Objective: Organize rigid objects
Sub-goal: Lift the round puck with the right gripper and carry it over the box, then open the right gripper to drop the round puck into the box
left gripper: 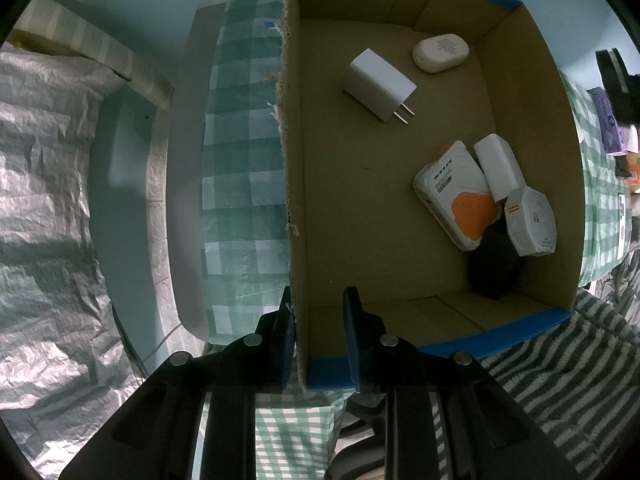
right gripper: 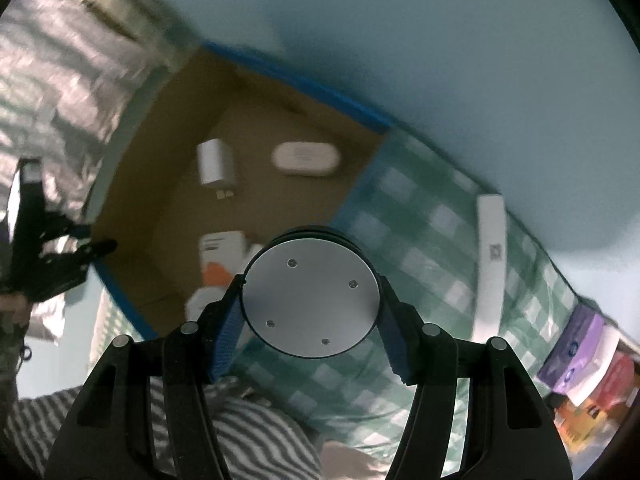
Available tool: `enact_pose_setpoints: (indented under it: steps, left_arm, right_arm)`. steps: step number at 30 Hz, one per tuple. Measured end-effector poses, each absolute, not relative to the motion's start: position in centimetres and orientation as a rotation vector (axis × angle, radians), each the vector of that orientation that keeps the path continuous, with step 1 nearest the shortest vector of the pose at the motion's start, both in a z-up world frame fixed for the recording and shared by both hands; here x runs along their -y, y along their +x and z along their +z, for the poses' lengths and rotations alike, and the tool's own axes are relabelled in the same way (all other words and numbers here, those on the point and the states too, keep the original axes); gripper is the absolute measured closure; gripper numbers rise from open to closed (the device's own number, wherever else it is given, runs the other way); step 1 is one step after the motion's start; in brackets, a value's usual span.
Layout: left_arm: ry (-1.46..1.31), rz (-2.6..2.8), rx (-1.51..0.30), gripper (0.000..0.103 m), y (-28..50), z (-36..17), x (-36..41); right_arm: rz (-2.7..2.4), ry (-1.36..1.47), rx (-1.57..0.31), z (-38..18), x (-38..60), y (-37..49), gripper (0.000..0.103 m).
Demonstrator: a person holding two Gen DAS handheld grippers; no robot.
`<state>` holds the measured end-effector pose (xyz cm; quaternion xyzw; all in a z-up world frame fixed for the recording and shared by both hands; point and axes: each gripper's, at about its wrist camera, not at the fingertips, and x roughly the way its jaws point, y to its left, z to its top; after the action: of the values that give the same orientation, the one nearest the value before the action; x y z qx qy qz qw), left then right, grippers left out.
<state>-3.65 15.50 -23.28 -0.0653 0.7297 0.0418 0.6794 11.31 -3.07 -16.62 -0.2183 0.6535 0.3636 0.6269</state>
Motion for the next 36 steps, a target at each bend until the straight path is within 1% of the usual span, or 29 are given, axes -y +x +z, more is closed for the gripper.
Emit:
enact_pose_setpoints:
  steps: [6, 15, 28, 36]
  left_arm:
    - [-0.149, 0.095, -1.634, 0.081, -3.7, -23.2, -15.5]
    - [-0.152, 0.094, -1.632, 0.081, -3.8, -23.1, -15.5]
    - [-0.144, 0.091, -1.634, 0.081, -3.9, -23.2, -15.3]
    - [-0.143, 0.091, -1.635, 0.081, -4.0, -23.3, -15.3]
  right_arm:
    - [0.921, -0.582, -1.492, -18.0, 0.2, 8.0, 0.041]
    - [0.978, -0.675, -1.517, -21.0, -1.5, 4.5, 0.041]
    - [0.956, -0.702, -1.540, -23.3, -0.8, 3.9, 0.041]
    - [0.961, -0.708, -1.528, -23.2, -0.8, 3.8, 0.041]
